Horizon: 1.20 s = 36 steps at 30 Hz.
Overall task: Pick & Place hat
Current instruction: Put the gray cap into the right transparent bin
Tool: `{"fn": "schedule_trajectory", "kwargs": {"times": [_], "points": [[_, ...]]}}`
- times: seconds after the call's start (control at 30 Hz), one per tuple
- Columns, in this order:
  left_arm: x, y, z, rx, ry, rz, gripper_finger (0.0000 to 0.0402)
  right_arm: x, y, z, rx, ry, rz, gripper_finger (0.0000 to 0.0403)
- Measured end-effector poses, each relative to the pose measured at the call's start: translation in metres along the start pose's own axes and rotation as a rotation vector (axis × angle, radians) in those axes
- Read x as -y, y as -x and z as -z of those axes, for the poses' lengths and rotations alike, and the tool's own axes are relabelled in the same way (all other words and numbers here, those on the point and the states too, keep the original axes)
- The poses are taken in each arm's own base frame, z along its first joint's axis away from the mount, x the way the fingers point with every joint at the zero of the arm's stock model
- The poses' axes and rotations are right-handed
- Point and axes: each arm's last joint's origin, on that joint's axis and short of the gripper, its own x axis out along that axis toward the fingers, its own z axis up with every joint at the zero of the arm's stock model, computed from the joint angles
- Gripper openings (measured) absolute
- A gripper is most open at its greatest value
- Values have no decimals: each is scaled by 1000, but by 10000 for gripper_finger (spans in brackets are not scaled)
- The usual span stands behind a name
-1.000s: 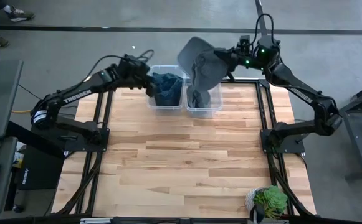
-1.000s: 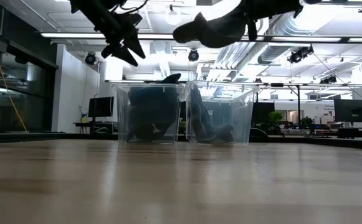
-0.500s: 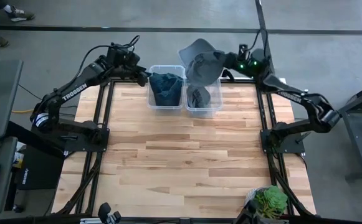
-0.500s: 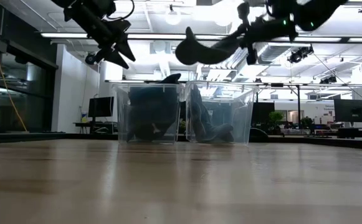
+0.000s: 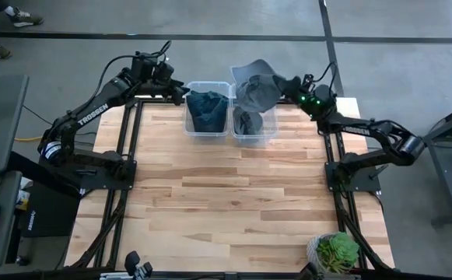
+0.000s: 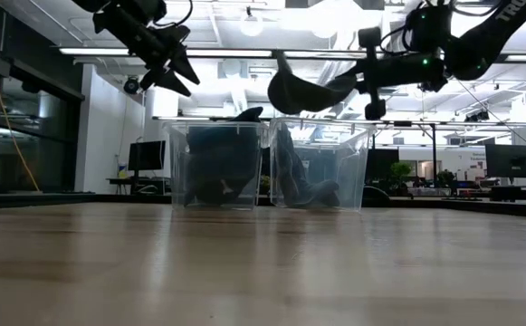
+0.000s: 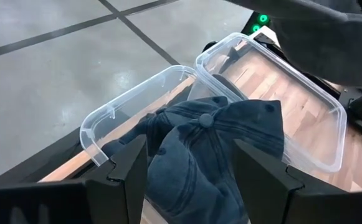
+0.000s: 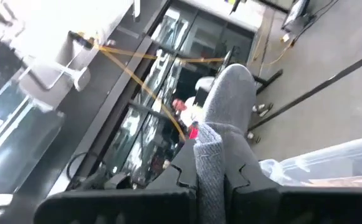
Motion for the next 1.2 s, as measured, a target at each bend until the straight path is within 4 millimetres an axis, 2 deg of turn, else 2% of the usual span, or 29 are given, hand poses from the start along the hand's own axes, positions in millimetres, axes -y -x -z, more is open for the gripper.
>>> {"fn": "schedule_trajectory", "kwargs": {"times": [0.2, 0.47, 0.83, 1.2], "points": [[1, 0, 0, 3, 11, 2, 193, 3, 4, 16, 49, -29, 48, 4], [1, 0, 0, 3, 16, 1, 193, 16, 17, 41, 123, -138, 168, 3], [0, 0, 0, 3, 23, 0, 193, 24, 22, 51, 100, -145, 253, 3], [0, 0, 1, -8, 34, -2, 193, 27, 27, 69, 92, -120, 358, 3]]}}
